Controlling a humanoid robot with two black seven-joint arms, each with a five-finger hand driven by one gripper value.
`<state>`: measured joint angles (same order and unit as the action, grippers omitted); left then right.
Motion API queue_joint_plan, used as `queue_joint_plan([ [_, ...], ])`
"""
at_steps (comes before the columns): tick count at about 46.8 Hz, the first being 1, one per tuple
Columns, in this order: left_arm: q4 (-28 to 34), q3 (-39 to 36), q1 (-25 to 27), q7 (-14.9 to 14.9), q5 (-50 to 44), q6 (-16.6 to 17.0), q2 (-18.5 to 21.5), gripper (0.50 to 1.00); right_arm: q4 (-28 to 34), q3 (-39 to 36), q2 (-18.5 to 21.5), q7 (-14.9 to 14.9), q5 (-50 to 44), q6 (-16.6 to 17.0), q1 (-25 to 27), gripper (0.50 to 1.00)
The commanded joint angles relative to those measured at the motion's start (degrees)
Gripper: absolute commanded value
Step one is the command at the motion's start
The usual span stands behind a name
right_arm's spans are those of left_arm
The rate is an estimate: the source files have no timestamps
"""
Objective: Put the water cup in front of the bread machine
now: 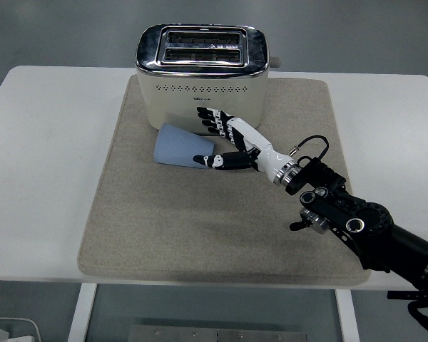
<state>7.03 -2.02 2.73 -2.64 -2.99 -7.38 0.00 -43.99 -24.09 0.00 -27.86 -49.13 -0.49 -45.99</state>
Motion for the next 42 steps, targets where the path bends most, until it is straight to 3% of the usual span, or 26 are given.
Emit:
queue_joint_plan([
  [1, 0.0, 0.0, 0.0, 0.0, 0.0, 0.08, 0.0, 0.996, -1.97, -0.69, 0.0, 0.0, 0.0, -0.21, 0.2, 0.926],
  [5, 0.0, 0.0, 0.0, 0.0, 0.0, -0.01, 0.0, 0.996, -4.7, -0.87, -0.43, 0.0, 0.0, -0.21, 0.63, 0.926],
  [23, 0.0, 0.0, 0.0, 0.0, 0.0, -0.01, 0.0, 0.996, -13.84, -2.89, -12.12, -0.09, 4.65, 0.41, 5.12, 0.926],
  [32, 0.0, 0.0, 0.0, 0.0, 0.0, -0.01, 0.0, 0.996, -15.42, -5.88, -17.22, -0.53, 6.06, 0.67, 7.93, 0.926],
  [42, 0.0, 0.0, 0.0, 0.0, 0.0, -0.01, 0.0, 0.996, -15.86, -12.12, -20.74, -0.62, 11.42, 4.71, 12.06, 0.926],
])
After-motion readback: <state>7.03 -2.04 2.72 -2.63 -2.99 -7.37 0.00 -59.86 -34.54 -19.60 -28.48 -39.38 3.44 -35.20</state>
